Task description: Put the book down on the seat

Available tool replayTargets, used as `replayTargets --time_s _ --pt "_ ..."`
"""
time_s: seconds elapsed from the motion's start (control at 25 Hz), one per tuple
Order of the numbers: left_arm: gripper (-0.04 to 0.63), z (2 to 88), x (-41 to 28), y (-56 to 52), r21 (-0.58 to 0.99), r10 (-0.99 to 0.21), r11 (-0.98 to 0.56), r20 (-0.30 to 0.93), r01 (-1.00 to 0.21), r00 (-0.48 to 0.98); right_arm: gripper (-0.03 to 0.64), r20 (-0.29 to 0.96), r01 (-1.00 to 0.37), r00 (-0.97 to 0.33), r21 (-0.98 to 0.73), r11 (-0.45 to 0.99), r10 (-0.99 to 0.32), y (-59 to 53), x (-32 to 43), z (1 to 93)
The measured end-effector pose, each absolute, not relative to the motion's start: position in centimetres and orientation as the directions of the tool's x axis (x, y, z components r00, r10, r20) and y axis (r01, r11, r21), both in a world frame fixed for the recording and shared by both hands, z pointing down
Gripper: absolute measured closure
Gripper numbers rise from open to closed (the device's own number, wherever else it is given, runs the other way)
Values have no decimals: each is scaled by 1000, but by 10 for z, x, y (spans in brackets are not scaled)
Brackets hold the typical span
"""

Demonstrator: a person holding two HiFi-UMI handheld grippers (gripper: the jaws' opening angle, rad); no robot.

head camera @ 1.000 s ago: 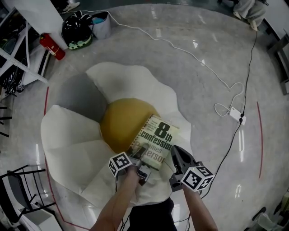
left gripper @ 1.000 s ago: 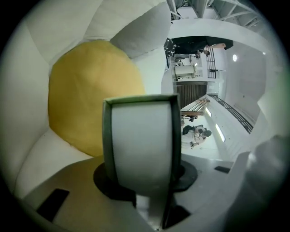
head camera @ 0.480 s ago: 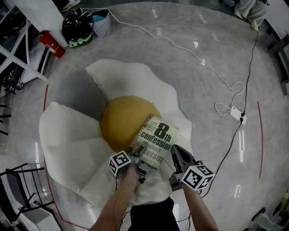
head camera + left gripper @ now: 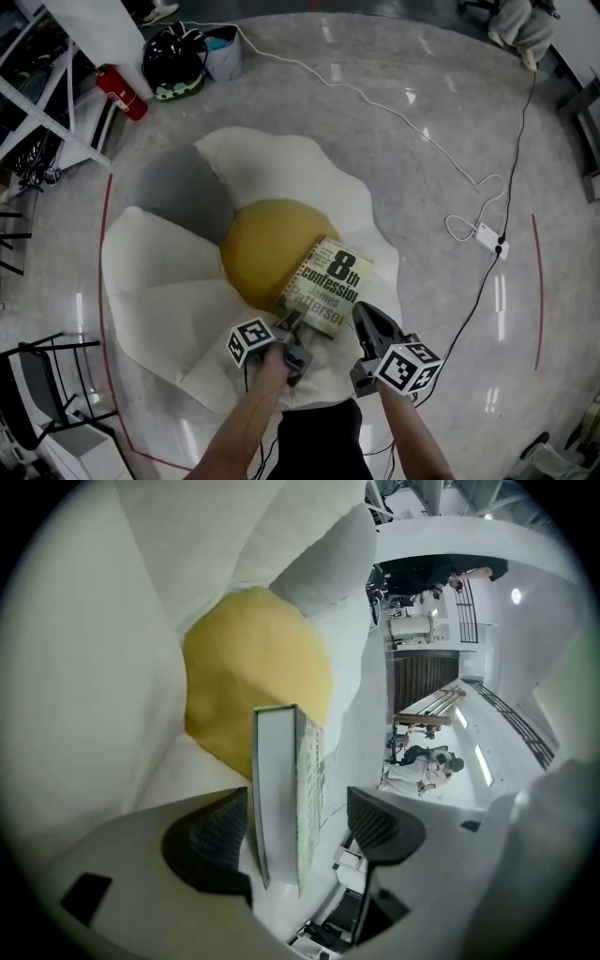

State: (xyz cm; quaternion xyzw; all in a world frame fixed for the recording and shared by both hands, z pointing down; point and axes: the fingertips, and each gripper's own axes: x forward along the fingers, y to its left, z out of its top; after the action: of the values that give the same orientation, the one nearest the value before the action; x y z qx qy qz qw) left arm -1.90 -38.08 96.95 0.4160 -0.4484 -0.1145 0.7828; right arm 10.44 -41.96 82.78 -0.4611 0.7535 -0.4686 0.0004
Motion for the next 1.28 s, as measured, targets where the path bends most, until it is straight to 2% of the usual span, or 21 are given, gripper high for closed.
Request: replayTargets --time_s 0.36,0.52,0.56,0.68,0.88,1.08,1.28 --pt "276 922 -39 -349 768 -570 614 590 -180 573 603 456 -708 -561 -697 114 -691 -390 90 791" --pt "281 884 -39 -347 807 -564 514 572 -289 595 603 453 -704 -562 -701 113 -692 -383 80 767" --pt "299 874 -39 -348 815 -564 482 570 -322 597 603 452 -704 -562 -702 112 -693 -381 78 762" --pt "413 840 -42 -350 822 -579 410 569 -395 584 603 448 -700 -564 -705 114 -694 -377 70 743" --pt "553 778 -59 -353 789 -629 340 595 -512 500 603 420 -684 -587 -715 147 -692 -371 55 690" --pt "584 701 -61 -350 776 -670 226 562 -588 484 603 389 -673 -619 -710 206 -682 -368 44 626" --pt "584 627 -57 -344 751 -695 117 529 -649 486 603 371 -671 -638 -698 250 -675 -358 40 568"
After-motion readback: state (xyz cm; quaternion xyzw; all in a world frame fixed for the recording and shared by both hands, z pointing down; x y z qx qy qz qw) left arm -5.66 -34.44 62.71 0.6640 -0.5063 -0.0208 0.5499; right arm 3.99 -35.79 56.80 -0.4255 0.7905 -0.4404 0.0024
